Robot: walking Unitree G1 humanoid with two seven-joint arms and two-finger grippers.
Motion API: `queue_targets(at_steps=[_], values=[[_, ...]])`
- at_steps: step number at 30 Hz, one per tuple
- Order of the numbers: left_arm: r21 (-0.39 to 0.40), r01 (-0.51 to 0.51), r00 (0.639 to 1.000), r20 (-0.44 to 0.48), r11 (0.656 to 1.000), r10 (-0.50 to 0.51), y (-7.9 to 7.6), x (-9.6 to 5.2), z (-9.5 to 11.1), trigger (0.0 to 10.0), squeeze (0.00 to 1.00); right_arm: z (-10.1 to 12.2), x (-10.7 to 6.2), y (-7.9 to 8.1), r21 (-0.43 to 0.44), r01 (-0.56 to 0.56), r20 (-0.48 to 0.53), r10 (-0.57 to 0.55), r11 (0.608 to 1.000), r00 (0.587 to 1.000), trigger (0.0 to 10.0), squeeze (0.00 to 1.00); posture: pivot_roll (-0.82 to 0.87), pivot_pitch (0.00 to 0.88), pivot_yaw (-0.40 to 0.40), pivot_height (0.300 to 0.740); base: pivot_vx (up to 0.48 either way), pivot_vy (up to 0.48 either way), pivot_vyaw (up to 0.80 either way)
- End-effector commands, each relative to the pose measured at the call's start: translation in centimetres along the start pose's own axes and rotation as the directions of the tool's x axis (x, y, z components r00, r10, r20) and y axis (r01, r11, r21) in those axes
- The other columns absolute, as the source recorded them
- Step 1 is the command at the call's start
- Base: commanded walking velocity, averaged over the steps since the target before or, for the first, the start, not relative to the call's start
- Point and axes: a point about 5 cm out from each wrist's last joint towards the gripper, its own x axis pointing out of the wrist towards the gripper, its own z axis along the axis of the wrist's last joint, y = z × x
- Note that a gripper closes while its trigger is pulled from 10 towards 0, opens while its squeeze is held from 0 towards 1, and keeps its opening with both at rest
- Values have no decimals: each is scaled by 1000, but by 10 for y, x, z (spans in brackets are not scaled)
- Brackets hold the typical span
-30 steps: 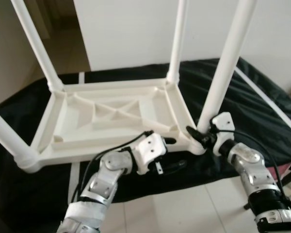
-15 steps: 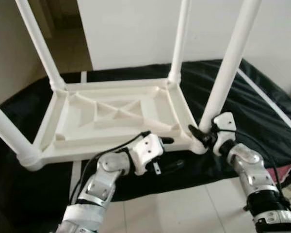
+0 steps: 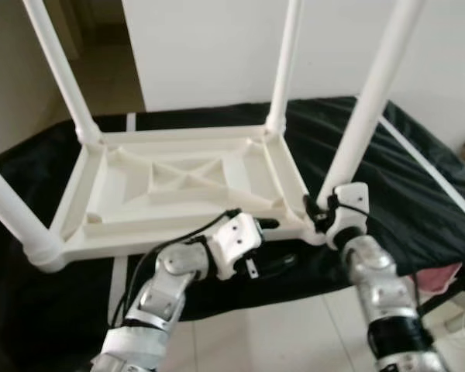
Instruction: Building children table
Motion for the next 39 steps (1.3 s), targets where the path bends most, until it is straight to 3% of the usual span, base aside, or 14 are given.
queue_targets(at_steps=[1,8,14,29,30,39], values=[[3,-129,992,-10,992,129,8,-2,-1,10000,0,-19,-6,-7,-1,68,-95,-67,998,993,10000,0,6,0,-47,740,0,0,0],[-42,-180,983,20,983,181,13,-4,3,10000,0,-27,-16,12,60,172,-156,-161,983,975,10000,0,9,0,-56,740,0,0,0],[-39,-187,982,10,982,187,13,-6,2,10000,0,-24,-20,30,126,144,-164,-122,982,979,10000,0,9,0,-56,740,0,0,0],[-80,-182,982,28,980,185,6,-8,2,10000,0,-13,-27,27,130,134,-112,-120,982,986,10000,0,-12,0,-56,740,0,0,0],[-82,-180,983,27,980,183,5,-8,2,10000,0,-11,-27,25,130,135,-99,-122,982,987,10000,1000,-14,0,-54,740,0,0,0],[-96,-173,984,19,980,176,1,-11,1,10000,0,-1,-33,8,91,56,2,-56,994,998,10000,1000,-25,0,-42,740,0,0,0]])
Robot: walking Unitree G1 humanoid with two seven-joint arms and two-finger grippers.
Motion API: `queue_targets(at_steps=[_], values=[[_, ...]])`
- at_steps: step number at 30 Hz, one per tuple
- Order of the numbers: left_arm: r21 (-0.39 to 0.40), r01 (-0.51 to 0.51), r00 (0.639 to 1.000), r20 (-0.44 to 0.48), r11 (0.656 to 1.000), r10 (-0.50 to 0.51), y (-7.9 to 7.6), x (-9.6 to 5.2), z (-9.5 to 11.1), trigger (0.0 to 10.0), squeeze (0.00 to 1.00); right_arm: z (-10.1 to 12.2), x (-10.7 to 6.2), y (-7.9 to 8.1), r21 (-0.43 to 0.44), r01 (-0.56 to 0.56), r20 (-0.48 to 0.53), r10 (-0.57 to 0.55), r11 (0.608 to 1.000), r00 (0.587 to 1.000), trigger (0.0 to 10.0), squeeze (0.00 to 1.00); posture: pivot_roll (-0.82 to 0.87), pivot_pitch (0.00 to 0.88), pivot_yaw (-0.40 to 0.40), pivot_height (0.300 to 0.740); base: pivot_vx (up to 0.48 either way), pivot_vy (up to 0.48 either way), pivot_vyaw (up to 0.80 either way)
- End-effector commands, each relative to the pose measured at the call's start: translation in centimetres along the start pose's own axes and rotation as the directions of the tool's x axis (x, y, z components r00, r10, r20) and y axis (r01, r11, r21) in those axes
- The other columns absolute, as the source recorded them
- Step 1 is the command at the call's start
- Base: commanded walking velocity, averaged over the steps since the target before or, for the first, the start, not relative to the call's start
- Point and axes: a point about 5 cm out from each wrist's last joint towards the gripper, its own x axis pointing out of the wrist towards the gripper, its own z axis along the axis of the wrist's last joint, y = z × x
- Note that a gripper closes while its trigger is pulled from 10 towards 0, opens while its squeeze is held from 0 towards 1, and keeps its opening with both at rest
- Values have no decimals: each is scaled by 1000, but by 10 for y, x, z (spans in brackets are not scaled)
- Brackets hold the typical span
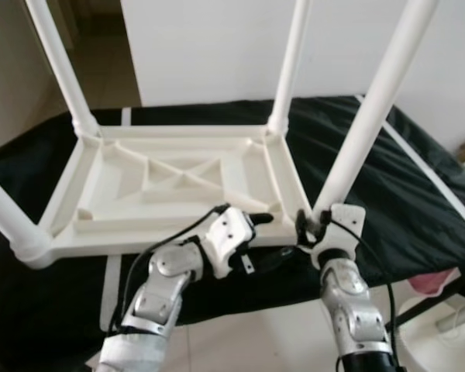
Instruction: Building children table
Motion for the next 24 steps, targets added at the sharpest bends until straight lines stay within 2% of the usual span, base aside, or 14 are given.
queue_targets(at_steps=[1,2,4,5,9,15,20,21,24], values=[[-4,-105,994,-2,994,105,3,-2,1,10000,0,5,-3,-10,-3,-32,41,32,999,999,10000,1000,-25,0,-42,740,0,0,0],[-4,-102,995,-12,995,102,2,-3,-1,10000,0,5,-4,-14,-9,-70,44,71,997,997,10000,933,-20,0,-44,740,0,0,0],[-4,-99,995,-19,995,99,1,-4,-3,10000,0,5,-5,-16,-14,-99,44,99,995,994,10000,933,-20,0,-44,740,0,0,0],[-4,-100,995,-22,995,100,1,-5,-3,10000,0,5,-7,-20,-31,-132,46,134,991,990,10000,0,-15,1,-49,740,0,0,0],[-9,-116,993,-23,993,116,3,-8,-2,10000,0,5,-8,-33,-63,-208,54,211,976,976,10000,0,-14,5,-46,740,0,0,0],[-5,-112,993,-25,994,112,3,-6,-2,10000,0,8,-1,-36,-84,-309,60,315,947,947,10000,0,-7,0,-42,740,0,0,0],[10,-106,994,-23,994,106,6,-4,1,10000,0,12,12,-37,-101,-445,52,452,890,891,10000,0,9,0,-37,740,0,0,0],[10,-106,994,-23,994,106,6,-4,1,10000,0,12,12,-37,-101,-445,52,452,890,891,10000,0,9,0,-37,740,0,0,0],[12,-103,994,-21,995,103,6,-4,2,10000,0,13,19,-34,-115,-512,36,519,851,854,10000,0,11,0,-34,740,0,0,0]])
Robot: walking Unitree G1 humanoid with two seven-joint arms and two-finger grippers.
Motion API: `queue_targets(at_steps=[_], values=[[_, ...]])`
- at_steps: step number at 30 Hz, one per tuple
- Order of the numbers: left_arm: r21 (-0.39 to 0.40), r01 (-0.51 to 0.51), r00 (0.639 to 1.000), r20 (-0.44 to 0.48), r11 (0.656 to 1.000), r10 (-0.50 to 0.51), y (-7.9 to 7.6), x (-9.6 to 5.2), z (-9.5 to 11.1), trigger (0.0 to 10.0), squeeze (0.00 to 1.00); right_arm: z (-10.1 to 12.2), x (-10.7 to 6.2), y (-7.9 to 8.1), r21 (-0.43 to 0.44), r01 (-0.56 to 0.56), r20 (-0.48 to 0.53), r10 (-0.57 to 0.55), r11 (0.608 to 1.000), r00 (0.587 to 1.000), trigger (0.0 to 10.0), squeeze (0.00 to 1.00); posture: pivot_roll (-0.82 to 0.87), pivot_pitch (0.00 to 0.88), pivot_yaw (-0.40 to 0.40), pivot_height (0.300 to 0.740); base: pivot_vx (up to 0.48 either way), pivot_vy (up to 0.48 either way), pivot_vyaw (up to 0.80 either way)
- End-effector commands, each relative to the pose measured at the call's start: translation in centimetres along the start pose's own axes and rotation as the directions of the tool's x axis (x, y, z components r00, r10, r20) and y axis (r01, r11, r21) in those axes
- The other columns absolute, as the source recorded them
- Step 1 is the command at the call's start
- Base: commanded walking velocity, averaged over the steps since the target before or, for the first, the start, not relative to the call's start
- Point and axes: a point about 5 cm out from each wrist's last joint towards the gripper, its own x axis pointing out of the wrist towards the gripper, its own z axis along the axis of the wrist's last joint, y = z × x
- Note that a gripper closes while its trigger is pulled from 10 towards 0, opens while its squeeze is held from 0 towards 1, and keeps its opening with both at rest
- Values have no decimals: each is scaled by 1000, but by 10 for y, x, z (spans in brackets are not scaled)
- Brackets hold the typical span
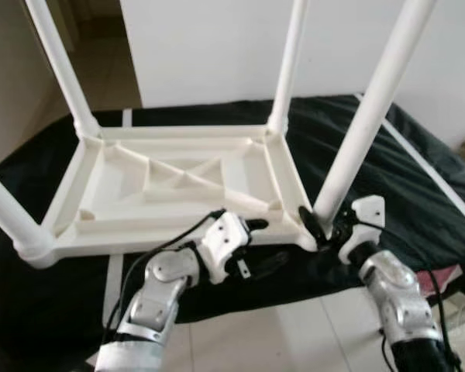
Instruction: Building children table
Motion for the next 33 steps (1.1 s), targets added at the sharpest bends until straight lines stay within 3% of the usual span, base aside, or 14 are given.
queue_targets(at_steps=[1,8,9,10,11,12,23,24,25,33], values=[[3,-99,995,-5,995,99,5,1,1,10000,0,-3,1,-1,1,-28,-8,28,1000,1000,10000,0,11,0,-34,740,0,0,0],[8,-81,997,5,997,81,5,6,3,10000,0,-2,12,2,-43,-139,-37,137,989,990,10000,0,12,0,-22,740,0,0,0],[13,-77,997,7,997,77,6,7,4,10000,0,-3,13,2,-46,-153,-41,151,987,988,8196,0,12,0,-20,740,0,0,0],[16,-75,997,7,997,75,6,8,5,10000,0,-3,14,2,-48,-164,-41,162,985,986,8196,0,12,0,-20,740,0,0,0],[20,-74,997,7,997,74,8,8,5,10000,0,-3,14,2,-51,-174,-41,172,984,984,1529,0,13,0,-18,740,0,0,0],[21,-74,997,6,997,74,8,8,5,10000,0,-3,14,2,-52,-179,-40,177,982,983,0,0,13,0,-18,740,0,0,0],[22,-70,998,12,997,69,8,10,6,10000,0,-11,8,-3,-43,-199,-77,195,979,978,0,0,2,0,-18,740,0,0,0],[21,-68,998,12,997,68,8,10,6,10000,0,-11,8,-4,-41,-200,-79,196,979,977,1294,0,2,0,-18,740,0,0,0],[20,-68,998,13,997,68,8,10,6,10000,0,-11,7,-4,-33,-199,-81,196,979,977,10000,0,2,0,-18,740,0,0,0],[10,-75,997,7,997,74,6,7,3,10000,0,-10,4,-6,-21,-168,-72,166,986,983,10000,0,4,0,-25,740,0,0,0]])
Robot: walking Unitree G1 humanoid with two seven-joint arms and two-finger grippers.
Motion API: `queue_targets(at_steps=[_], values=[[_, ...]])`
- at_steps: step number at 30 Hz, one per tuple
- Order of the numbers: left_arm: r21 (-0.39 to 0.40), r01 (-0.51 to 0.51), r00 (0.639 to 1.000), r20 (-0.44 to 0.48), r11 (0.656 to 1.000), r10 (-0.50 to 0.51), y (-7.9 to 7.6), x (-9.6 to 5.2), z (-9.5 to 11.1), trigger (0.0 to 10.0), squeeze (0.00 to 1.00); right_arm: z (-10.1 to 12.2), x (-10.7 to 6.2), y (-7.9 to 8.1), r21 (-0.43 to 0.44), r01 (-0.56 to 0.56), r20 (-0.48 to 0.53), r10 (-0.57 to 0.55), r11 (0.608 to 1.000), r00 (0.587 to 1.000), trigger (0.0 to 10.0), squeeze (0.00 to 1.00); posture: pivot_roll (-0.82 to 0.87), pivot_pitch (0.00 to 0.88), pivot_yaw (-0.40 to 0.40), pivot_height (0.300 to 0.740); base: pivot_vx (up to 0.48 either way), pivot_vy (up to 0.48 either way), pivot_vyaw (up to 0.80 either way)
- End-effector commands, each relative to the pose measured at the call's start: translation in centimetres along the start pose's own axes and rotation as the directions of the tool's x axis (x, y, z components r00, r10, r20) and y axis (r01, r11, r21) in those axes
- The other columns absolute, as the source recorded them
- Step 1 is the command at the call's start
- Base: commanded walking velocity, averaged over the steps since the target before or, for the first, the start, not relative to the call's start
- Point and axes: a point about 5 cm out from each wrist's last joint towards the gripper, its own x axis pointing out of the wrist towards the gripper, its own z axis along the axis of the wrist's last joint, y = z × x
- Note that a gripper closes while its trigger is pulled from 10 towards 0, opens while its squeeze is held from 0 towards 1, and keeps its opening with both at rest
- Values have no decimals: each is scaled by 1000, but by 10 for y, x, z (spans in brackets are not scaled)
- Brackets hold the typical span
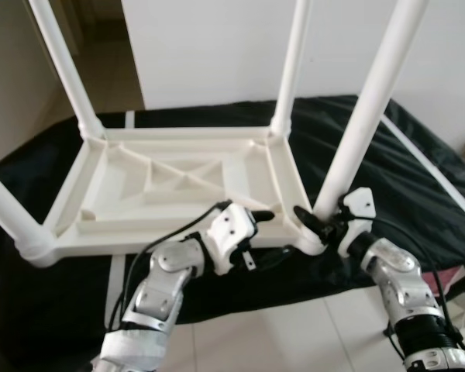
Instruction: Building children table
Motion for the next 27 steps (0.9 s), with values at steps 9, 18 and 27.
queue_targets(at_steps=[9,18,27], values=[[-17,-89,996,-11,996,89,-2,-1,-5,10000,0,-6,-10,-1,4,185,-40,-185,983,982,10000,0,2,0,-34,740,0,0,0],[-29,-71,997,-12,997,71,-7,1,-7,10000,0,-14,-15,3,62,483,-102,-476,874,874,10000,0,-24,0,-34,740,0,0,0],[-29,-69,998,-15,997,68,-8,2,-7,10000,0,-16,-4,34,144,633,-135,-619,761,774,10000,0,-30,0,-39,740,0,0,0]])
